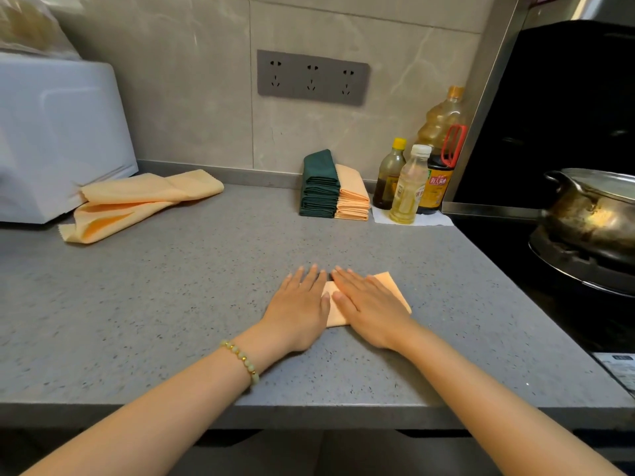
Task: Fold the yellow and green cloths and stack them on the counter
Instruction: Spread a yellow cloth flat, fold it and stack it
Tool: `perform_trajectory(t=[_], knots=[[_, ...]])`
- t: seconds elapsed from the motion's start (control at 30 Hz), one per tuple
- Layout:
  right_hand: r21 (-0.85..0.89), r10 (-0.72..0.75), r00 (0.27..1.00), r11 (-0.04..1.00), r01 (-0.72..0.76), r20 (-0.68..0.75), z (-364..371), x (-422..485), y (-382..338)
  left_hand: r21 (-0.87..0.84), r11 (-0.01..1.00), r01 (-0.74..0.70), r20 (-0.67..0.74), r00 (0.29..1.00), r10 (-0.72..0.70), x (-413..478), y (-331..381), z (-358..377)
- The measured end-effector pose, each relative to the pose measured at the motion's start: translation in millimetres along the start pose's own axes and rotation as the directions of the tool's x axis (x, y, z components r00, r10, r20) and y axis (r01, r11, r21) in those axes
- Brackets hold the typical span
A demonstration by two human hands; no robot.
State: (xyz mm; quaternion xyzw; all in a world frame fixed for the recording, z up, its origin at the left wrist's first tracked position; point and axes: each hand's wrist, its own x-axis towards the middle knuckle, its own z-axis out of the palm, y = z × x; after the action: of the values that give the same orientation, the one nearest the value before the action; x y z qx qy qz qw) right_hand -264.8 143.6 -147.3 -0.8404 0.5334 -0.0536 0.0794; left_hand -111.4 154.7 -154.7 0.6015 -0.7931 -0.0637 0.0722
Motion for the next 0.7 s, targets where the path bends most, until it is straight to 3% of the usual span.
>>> perform_trajectory(t=[0.27,0.47,0.63,0.7], knots=[[0.012,-0.012,1.0,1.0,0.012,0.008,-2.5,-2.8,10.4,0.005,1.0,0.0,0.034,0.999,0.0,-0.9,0.0,-2.2],[0.019,0.084,0.995,0.996,-0.085,0.052,-13.1,-15.4,42.3,-0.006,1.0,0.004,0.068,0.998,-0.004,0.8,-2.1,-2.3],[0.078,0.115,0.985,0.989,-0.126,0.13,-17.6,-20.3,42.0,-0.05,0.993,-0.104,0.131,0.985,0.11,10.5,-15.4,-14.7],[0.104,0.138,0.981,0.983,-0.153,0.135,-22.1,-25.6,36.6,-0.031,0.996,-0.082,0.084,0.993,0.084,16.9,-24.8,-23.3]])
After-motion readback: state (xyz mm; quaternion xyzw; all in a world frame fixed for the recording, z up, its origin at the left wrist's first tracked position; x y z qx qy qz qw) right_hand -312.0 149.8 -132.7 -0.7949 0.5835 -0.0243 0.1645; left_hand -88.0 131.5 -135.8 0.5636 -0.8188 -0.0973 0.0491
